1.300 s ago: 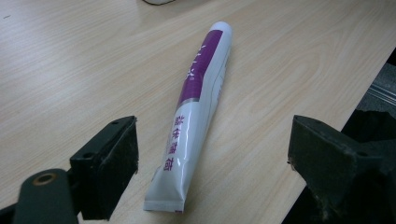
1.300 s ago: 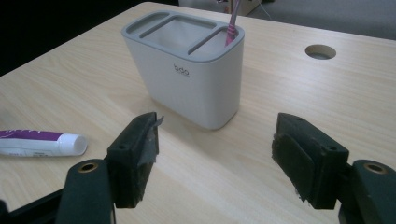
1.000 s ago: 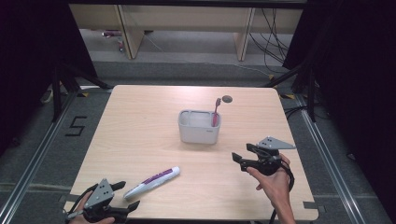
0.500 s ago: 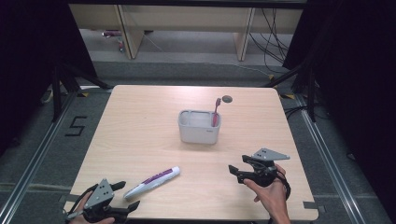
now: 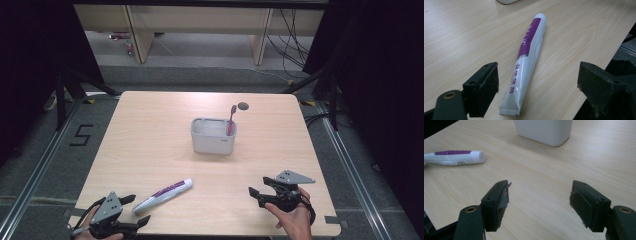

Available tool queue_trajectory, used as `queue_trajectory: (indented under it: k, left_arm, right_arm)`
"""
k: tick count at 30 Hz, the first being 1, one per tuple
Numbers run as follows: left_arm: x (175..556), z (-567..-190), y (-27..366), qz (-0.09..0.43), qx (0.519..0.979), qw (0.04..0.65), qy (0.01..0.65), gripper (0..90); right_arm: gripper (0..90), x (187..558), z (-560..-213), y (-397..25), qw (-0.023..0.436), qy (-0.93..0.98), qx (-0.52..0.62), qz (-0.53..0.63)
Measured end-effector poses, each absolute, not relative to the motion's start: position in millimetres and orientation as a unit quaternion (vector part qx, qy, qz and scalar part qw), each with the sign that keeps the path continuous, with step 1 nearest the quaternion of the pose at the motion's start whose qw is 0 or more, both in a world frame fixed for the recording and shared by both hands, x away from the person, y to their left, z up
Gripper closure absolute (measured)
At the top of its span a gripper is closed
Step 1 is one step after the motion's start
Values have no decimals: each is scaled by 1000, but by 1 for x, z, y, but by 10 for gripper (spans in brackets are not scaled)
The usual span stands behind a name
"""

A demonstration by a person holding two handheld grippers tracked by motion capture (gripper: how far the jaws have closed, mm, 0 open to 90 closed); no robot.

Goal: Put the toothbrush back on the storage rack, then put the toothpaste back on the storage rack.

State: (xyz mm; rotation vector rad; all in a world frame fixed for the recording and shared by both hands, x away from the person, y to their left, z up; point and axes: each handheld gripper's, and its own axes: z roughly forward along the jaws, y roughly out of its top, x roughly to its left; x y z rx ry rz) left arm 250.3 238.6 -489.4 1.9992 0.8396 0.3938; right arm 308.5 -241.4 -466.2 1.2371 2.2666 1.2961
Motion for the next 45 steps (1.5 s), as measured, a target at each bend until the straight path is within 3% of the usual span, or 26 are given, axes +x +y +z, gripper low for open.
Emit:
queue_trajectory:
  k: [37,45]
  left_arm:
    - [252,-489,238,157,809,452,340,164]
    - [251,-489,236,155,811,451,339,164]
  right_arm:
    - [298,253,-494,-246,87,792,441,412]
    - [299,245,-495,-253,103,795,439,405]
